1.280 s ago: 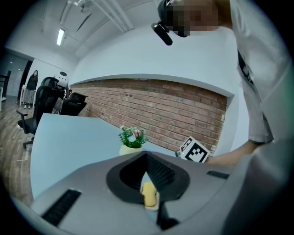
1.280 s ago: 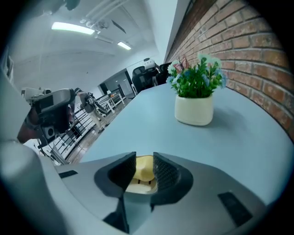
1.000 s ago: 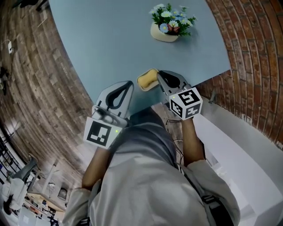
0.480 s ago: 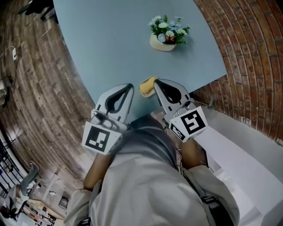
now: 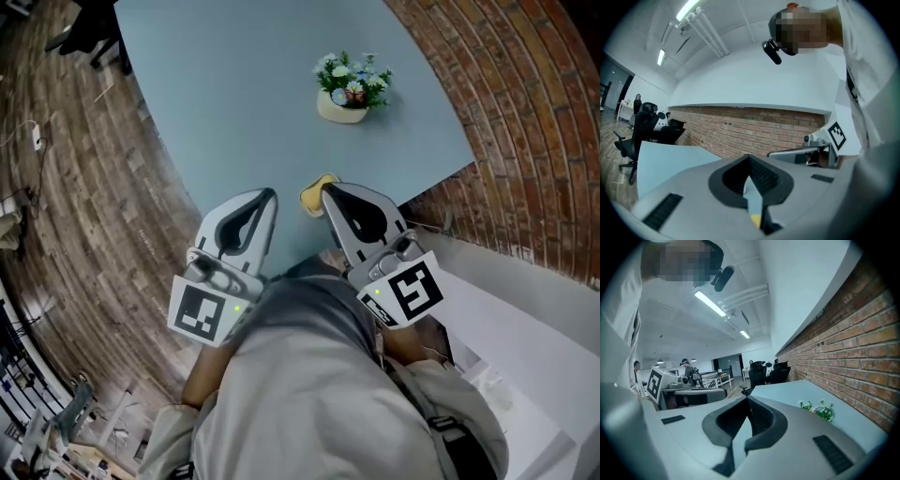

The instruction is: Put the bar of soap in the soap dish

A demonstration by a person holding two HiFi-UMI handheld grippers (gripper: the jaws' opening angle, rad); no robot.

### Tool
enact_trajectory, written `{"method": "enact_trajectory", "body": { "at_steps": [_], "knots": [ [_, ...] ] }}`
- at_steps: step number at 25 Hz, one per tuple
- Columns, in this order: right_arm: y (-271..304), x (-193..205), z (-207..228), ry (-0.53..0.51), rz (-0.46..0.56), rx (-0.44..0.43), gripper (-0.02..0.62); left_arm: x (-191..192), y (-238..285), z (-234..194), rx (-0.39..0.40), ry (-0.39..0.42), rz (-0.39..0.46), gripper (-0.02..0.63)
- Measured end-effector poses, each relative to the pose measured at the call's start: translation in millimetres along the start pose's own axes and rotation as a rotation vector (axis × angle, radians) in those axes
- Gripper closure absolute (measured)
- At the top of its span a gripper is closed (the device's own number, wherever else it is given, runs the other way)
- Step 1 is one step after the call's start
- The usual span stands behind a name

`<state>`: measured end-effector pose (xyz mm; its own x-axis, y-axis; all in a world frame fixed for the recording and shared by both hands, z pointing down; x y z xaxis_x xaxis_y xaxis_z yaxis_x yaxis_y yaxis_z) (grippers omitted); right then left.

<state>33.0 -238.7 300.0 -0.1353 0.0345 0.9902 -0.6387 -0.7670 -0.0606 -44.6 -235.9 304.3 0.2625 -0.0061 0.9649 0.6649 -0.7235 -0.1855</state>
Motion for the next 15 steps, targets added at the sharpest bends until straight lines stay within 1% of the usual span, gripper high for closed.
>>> {"method": "enact_trajectory", "body": {
  "at_steps": [7, 15],
  "knots": [
    [0.5, -20.4, -13.5, -0.023, 0.032, 0.037, 0.581, -20.5, -6.0, -7.9, 0.016, 0.046, 0.023, 0.603],
    [4.6, -31.3, -8.3, -0.053, 0.046, 0.061, 0.581, -32.3, -8.8, -14.1, 0.006, 0.068, 0.02, 0.603]
  ]
}}
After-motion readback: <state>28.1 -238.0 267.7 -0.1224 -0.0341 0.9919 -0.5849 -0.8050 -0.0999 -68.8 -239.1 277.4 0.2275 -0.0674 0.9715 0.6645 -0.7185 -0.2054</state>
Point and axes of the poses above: the fingertips, and each gripper's own axes: y forward along the fingers, z to its right, x out of its underside, the point moved 1 cm from there along -y, backward along the fingers, and after that the axes turned 15 degrees about z, right-handed, at the moved point
